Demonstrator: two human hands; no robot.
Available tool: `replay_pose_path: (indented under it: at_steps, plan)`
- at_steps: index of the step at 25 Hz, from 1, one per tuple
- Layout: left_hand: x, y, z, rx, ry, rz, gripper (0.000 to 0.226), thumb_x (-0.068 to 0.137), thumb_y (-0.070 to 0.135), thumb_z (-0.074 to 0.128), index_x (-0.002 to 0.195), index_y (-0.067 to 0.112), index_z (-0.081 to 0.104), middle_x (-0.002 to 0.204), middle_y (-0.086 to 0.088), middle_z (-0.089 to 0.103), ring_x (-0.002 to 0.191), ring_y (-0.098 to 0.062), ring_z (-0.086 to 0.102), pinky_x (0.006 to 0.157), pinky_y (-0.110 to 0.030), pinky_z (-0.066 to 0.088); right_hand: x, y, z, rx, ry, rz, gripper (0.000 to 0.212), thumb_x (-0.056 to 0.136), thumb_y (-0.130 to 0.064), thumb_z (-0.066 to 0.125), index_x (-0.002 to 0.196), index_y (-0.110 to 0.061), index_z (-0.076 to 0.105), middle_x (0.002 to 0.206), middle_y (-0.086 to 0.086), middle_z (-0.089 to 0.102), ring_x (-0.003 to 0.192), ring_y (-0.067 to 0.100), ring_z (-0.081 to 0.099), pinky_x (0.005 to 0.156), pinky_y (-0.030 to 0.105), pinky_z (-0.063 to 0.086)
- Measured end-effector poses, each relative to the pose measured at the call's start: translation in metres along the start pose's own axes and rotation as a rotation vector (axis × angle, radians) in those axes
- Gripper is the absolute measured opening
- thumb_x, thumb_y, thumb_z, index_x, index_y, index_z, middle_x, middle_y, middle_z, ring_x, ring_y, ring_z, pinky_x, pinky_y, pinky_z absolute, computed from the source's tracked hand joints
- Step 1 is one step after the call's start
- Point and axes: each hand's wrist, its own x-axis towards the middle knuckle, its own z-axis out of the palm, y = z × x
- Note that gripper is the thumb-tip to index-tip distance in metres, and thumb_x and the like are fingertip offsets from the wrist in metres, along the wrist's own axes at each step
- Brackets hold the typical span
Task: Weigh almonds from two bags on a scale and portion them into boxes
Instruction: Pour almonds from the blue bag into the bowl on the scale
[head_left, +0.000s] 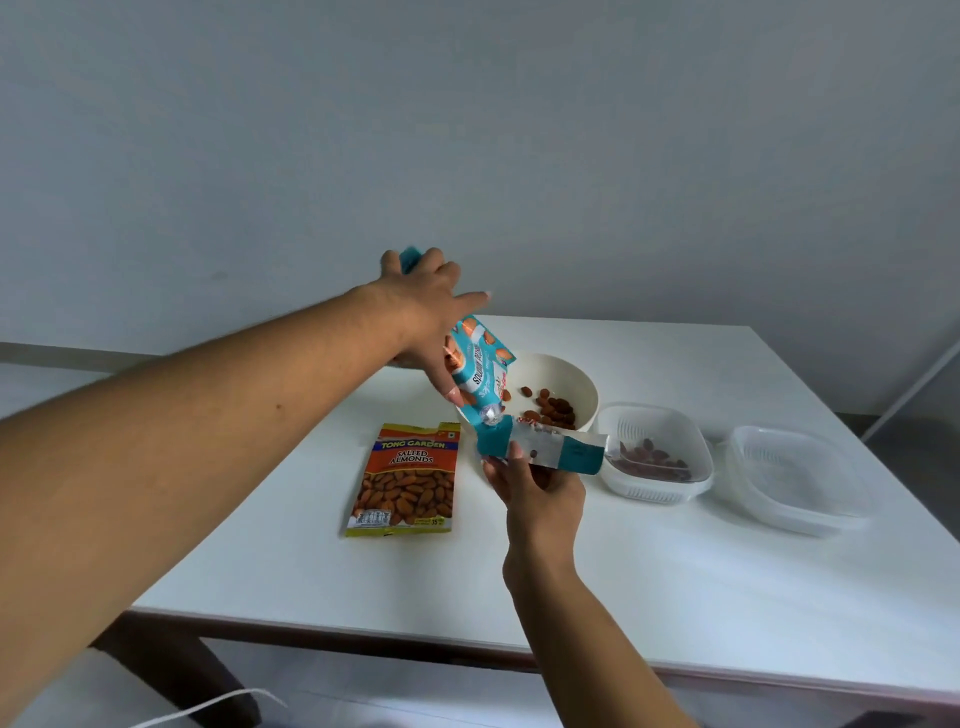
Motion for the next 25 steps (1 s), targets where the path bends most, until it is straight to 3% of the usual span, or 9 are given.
replay_pose_path:
  at_steps: [3,6,8,11,13,15,17,21,25]
  plan:
    - [-0.016,-0.009,0.019,-0.122,0.001,-0.047,0.125,0.053,0.086,0.06,0.152,0.032,0.006,0.15,-0.006,0.025,0.136,-0.028,0.02,0.102,-0.053,0.03,0.001,-0.003,-0.003,-0.049,0.002,-0.055,0.037,0.092,-0.02,0.058,0.127,-0.015,0.051,0.12,0.005,0.064,0.093,0.015,0.068,0.064,0.017,0.055]
    - [-0.034,-0.007,0.031,-0.249,0.075,-0.11,0.127,0.051,0.092,0.052,0.151,0.031,0.004,0.144,-0.005,0.028,0.131,-0.027,0.025,0.1,-0.05,0.031,0.005,-0.014,0.001,-0.097,0.034,-0.116,0.013,0.093,-0.024,0.054,0.106,-0.02,0.054,0.118,0.004,0.062,0.103,0.021,0.062,0.068,0.02,0.053]
    - [-0.048,-0.001,0.043,-0.389,0.074,-0.178,0.131,0.046,0.096,0.047,0.15,0.034,-0.004,0.141,-0.003,0.026,0.13,-0.027,0.026,0.1,-0.05,0.031,0.005,-0.025,0.002,-0.103,0.019,-0.167,0.01,0.094,-0.027,0.051,0.102,-0.022,0.052,0.118,0.0,0.06,0.107,0.02,0.061,0.073,0.027,0.056]
    - [-0.07,0.021,0.068,-0.81,0.023,-0.252,0.133,0.043,0.09,0.061,0.147,0.042,-0.005,0.143,-0.001,0.023,0.137,-0.027,0.027,0.107,-0.059,0.029,0.008,-0.041,0.002,0.015,-0.068,-0.135,0.012,0.096,-0.028,0.046,0.103,-0.02,0.05,0.109,-0.001,0.063,0.096,0.017,0.068,0.079,0.039,0.06]
    - [-0.083,0.031,0.082,-1.12,0.041,-0.268,0.13,0.037,0.085,0.068,0.145,0.043,0.009,0.142,0.002,0.033,0.134,-0.022,0.037,0.107,-0.056,0.034,0.008,-0.043,0.003,0.065,-0.095,-0.102,0.014,0.096,-0.029,0.045,0.103,-0.018,0.05,0.106,0.001,0.064,0.089,0.016,0.069,0.077,0.04,0.061]
    - [-0.112,0.024,0.095,-1.335,0.138,-0.28,0.112,0.033,0.08,0.073,0.13,0.036,0.041,0.125,0.008,0.057,0.116,-0.013,0.058,0.097,-0.041,0.049,-0.014,-0.041,0.012,0.073,-0.163,-0.094,0.021,0.095,-0.03,0.048,0.106,-0.013,0.05,0.111,0.006,0.064,0.092,0.018,0.069,0.076,0.04,0.06]
    - [-0.128,0.019,0.102,-1.468,0.152,-0.277,0.076,0.043,0.064,0.082,0.105,0.027,0.061,0.101,0.009,0.073,0.094,-0.011,0.069,0.085,-0.035,0.057,-0.025,-0.037,0.018,0.048,-0.225,-0.068,0.027,0.092,-0.031,0.053,0.112,-0.012,0.052,0.115,0.006,0.063,0.098,0.021,0.067,0.074,0.04,0.061]
    - [-0.137,0.029,0.106,-1.763,0.12,-0.258,0.035,0.073,0.024,0.082,0.104,0.014,0.068,0.099,-0.003,0.077,0.089,-0.021,0.074,0.083,-0.042,0.059,-0.019,-0.041,0.019,-0.152,-0.309,-0.096,0.025,0.089,-0.032,0.057,0.113,-0.025,0.059,0.115,0.0,0.063,0.096,0.025,0.068,0.07,0.044,0.062]
    - [-0.152,0.035,0.103,-1.947,0.191,-0.331,0.016,0.087,0.016,0.068,0.102,0.011,0.069,0.096,-0.008,0.077,0.088,-0.026,0.074,0.067,-0.029,0.06,-0.022,-0.046,0.023,-0.383,-0.434,-0.21,0.016,0.091,-0.025,0.058,0.106,-0.027,0.063,0.117,0.001,0.064,0.094,0.023,0.068,0.071,0.042,0.062]
